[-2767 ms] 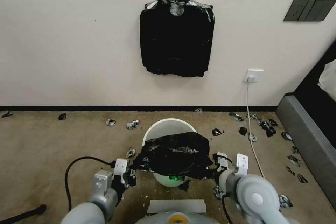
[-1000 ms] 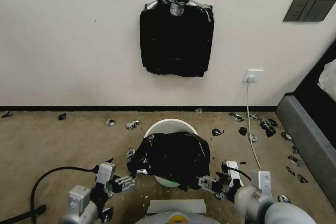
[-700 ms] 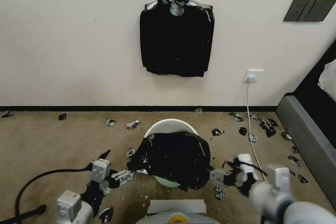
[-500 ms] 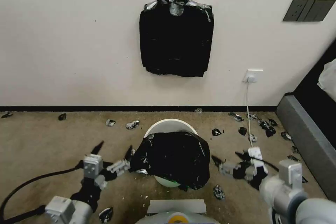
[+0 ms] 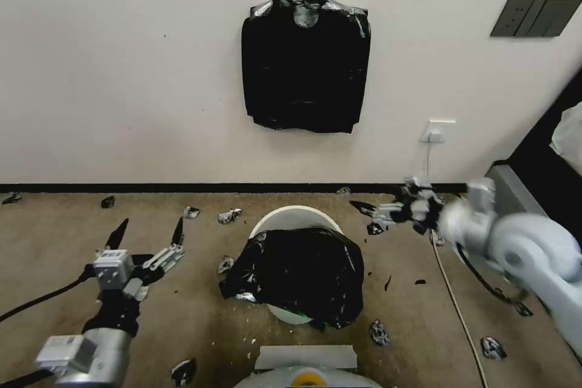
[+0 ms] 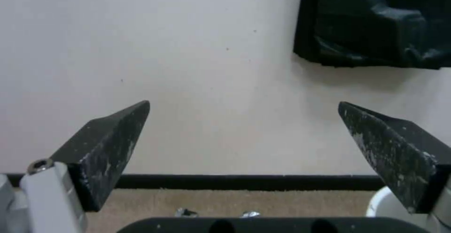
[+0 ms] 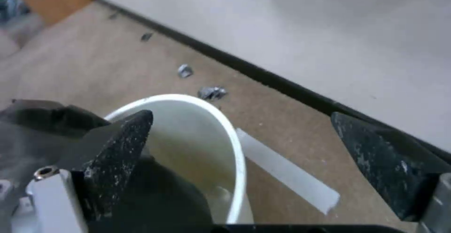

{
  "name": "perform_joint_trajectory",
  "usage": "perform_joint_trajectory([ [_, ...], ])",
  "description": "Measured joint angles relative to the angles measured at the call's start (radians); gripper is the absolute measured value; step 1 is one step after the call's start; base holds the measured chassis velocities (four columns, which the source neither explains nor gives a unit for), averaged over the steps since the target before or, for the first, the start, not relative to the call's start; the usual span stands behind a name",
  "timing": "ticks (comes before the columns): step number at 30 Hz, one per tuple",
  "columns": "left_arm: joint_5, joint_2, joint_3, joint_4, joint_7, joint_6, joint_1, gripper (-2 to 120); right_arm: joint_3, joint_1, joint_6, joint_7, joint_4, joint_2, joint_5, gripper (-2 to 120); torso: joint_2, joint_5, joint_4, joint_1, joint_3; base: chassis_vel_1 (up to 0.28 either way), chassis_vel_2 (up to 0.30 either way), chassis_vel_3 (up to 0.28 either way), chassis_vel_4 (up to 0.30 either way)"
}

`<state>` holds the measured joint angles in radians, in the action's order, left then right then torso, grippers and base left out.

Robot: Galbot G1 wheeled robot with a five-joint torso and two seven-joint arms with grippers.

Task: Place a trash bag onto the trash bin.

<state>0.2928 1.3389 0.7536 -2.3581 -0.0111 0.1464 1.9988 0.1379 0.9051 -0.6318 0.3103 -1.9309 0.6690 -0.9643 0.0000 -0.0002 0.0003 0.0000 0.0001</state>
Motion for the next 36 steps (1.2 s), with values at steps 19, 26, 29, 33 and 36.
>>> perform_joint_trajectory([
  [19,-0.082,-0.002,0.002,0.042,0.037,0.072,0.070,100,-0.542,-0.458,-0.022,0.094,0.408,0.249,0.157,100,0.000,0.0000,-0.0001,0.000,0.000,0.000,0.000,0.000,0.000],
  [26,-0.071,-0.015,0.009,0.062,0.034,0.069,0.061,100,-0.642,-0.516,-0.006,0.145,0.474,0.253,0.200,89,0.000,-0.0001,-0.0002,0.000,0.000,0.000,0.000,0.000,0.000],
  [29,-0.070,-0.007,0.009,0.059,0.034,0.064,0.055,100,-0.661,-0.521,0.008,0.162,0.487,0.246,0.218,78,0.000,0.0000,-0.0004,0.000,0.000,0.000,0.000,0.000,0.000],
  [33,-0.073,0.016,0.002,0.041,0.032,0.051,0.051,100,-0.660,-0.520,0.028,0.172,0.499,0.246,0.228,63,0.000,0.0000,-0.0004,0.000,0.000,0.000,0.000,0.000,0.000],
  [36,-0.078,0.026,-0.001,0.031,0.032,0.049,0.055,100,-0.652,-0.517,0.034,0.173,0.504,0.250,0.228,52,0.000,0.0001,-0.0003,0.000,0.000,0.000,0.000,0.000,0.000],
])
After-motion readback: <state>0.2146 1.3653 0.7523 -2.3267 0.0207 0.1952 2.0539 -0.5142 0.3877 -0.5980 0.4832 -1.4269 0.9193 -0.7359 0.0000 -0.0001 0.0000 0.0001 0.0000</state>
